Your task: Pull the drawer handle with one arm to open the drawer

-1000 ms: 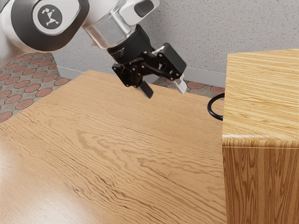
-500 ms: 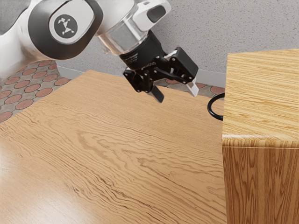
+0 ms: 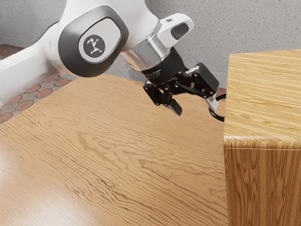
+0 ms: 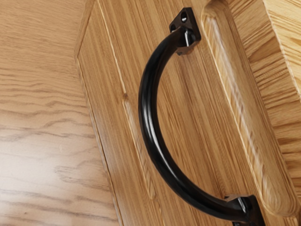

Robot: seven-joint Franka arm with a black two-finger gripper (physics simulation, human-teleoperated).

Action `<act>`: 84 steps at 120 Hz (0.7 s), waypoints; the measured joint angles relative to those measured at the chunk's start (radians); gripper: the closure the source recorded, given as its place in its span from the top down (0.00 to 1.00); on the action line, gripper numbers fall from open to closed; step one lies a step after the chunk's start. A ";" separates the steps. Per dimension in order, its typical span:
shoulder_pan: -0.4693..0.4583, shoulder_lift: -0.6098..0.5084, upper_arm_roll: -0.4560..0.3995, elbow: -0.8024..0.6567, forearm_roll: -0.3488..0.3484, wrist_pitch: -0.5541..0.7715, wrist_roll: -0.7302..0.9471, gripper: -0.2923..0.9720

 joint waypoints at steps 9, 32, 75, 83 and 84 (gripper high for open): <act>-0.003 0.003 0.001 -0.002 0.002 0.006 -0.003 0.77; -0.005 0.003 0.001 -0.005 0.015 0.012 -0.019 0.77; -0.003 0.007 0.005 -0.004 0.029 0.019 -0.046 0.77; -0.002 0.018 0.005 -0.003 0.030 0.027 -0.050 0.77; -0.002 0.019 0.005 -0.003 0.030 0.028 -0.050 0.77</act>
